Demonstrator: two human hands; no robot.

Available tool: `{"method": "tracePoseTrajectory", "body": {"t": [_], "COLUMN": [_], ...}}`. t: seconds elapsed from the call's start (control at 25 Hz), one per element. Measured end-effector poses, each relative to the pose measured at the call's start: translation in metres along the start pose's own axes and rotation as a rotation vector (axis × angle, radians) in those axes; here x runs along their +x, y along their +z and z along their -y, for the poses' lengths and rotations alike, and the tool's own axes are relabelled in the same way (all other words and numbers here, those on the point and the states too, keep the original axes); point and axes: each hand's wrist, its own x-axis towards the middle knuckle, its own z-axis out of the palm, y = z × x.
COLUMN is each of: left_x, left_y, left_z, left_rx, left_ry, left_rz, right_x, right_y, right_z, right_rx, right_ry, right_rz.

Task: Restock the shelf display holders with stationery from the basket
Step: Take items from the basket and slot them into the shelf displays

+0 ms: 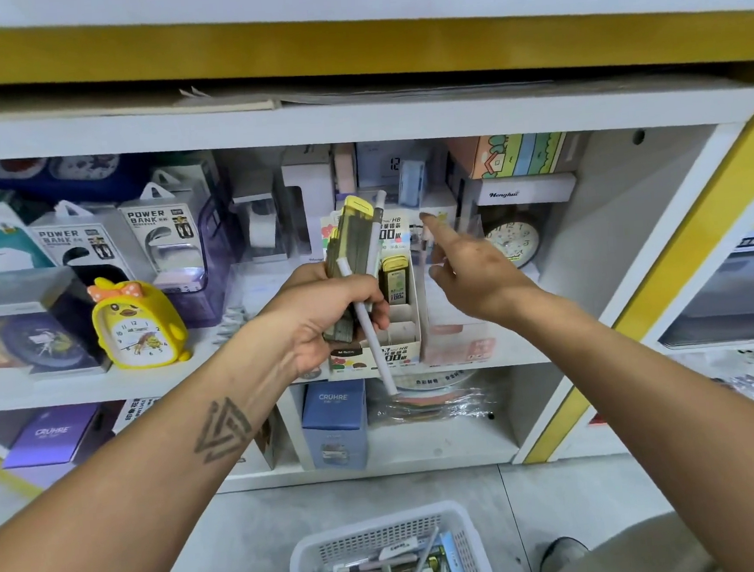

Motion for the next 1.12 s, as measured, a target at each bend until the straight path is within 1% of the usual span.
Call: {"method": "tracePoseTrajectory", "body": {"t": [0.08,0.16,0.2,0.24,0.28,0.36,0.48,0.52,0.56,0.64,0.68,0.72,0.76,0.88,0.96,1.04,1.12], "left_x": [-0.004,-0.008,-0.010,-0.013,-0.015,-0.018,-0.019,-0.019,-0.020,-0.021,-0.021,-0.022,-0.022,-0.019,-0.017,-0.016,-0.014], "left_y": [0.001,0.003,0.004,0.006,0.007,0.010,0.012,0.013,0.013,0.012,0.012,0.013,0.013,0.013,0.011,0.008,0.003], "left_z": [0.000,0.000,0.001,0.002,0.003,0.006,0.009,0.010,0.010,0.011,0.011,0.011,0.011,0.010,0.009,0.008,0.008], "left_rx": [-0.005,-0.013,-0.017,-0.019,-0.019,-0.032,-0.017,-0.009,-0.008,-0.001,0.010,0.021,0.024,0.002,-0.034,-0.064,-0.040], "left_ry": [0.000,0.002,0.002,-0.001,-0.005,-0.014,-0.021,-0.024,-0.028,-0.034,-0.033,-0.033,-0.034,-0.050,-0.073,-0.094,-0.110], "left_rz": [0.000,-0.003,-0.002,0.004,0.016,0.044,0.081,0.097,0.114,0.143,0.156,0.169,0.181,0.199,0.202,0.203,0.185], "right_x": [-0.011,-0.025,-0.033,-0.039,-0.043,-0.050,-0.052,-0.049,-0.046,-0.037,-0.033,-0.029,-0.025,-0.018,-0.014,-0.012,-0.010], "right_y": [-0.008,-0.015,-0.015,-0.014,-0.013,-0.013,-0.019,-0.021,-0.025,-0.033,-0.034,-0.034,-0.032,-0.028,-0.028,-0.031,-0.032], "right_z": [0.001,0.003,0.004,0.005,0.006,0.009,0.011,0.012,0.014,0.024,0.030,0.035,0.037,0.040,0.036,0.031,0.025], "right_rx": [0.037,0.027,-0.029,-0.094,-0.137,-0.141,-0.118,-0.054,0.099,0.635,0.871,1.011,1.055,1.037,1.128,1.226,1.251], "right_ry": [0.028,0.054,0.040,0.008,-0.036,-0.095,-0.099,-0.082,-0.026,0.162,0.242,0.282,0.296,0.302,0.319,0.366,0.419], "right_rz": [0.052,0.231,0.314,0.347,0.340,0.306,0.318,0.272,0.193,0.024,-0.032,-0.071,-0.093,-0.114,-0.139,-0.210,-0.314]}}
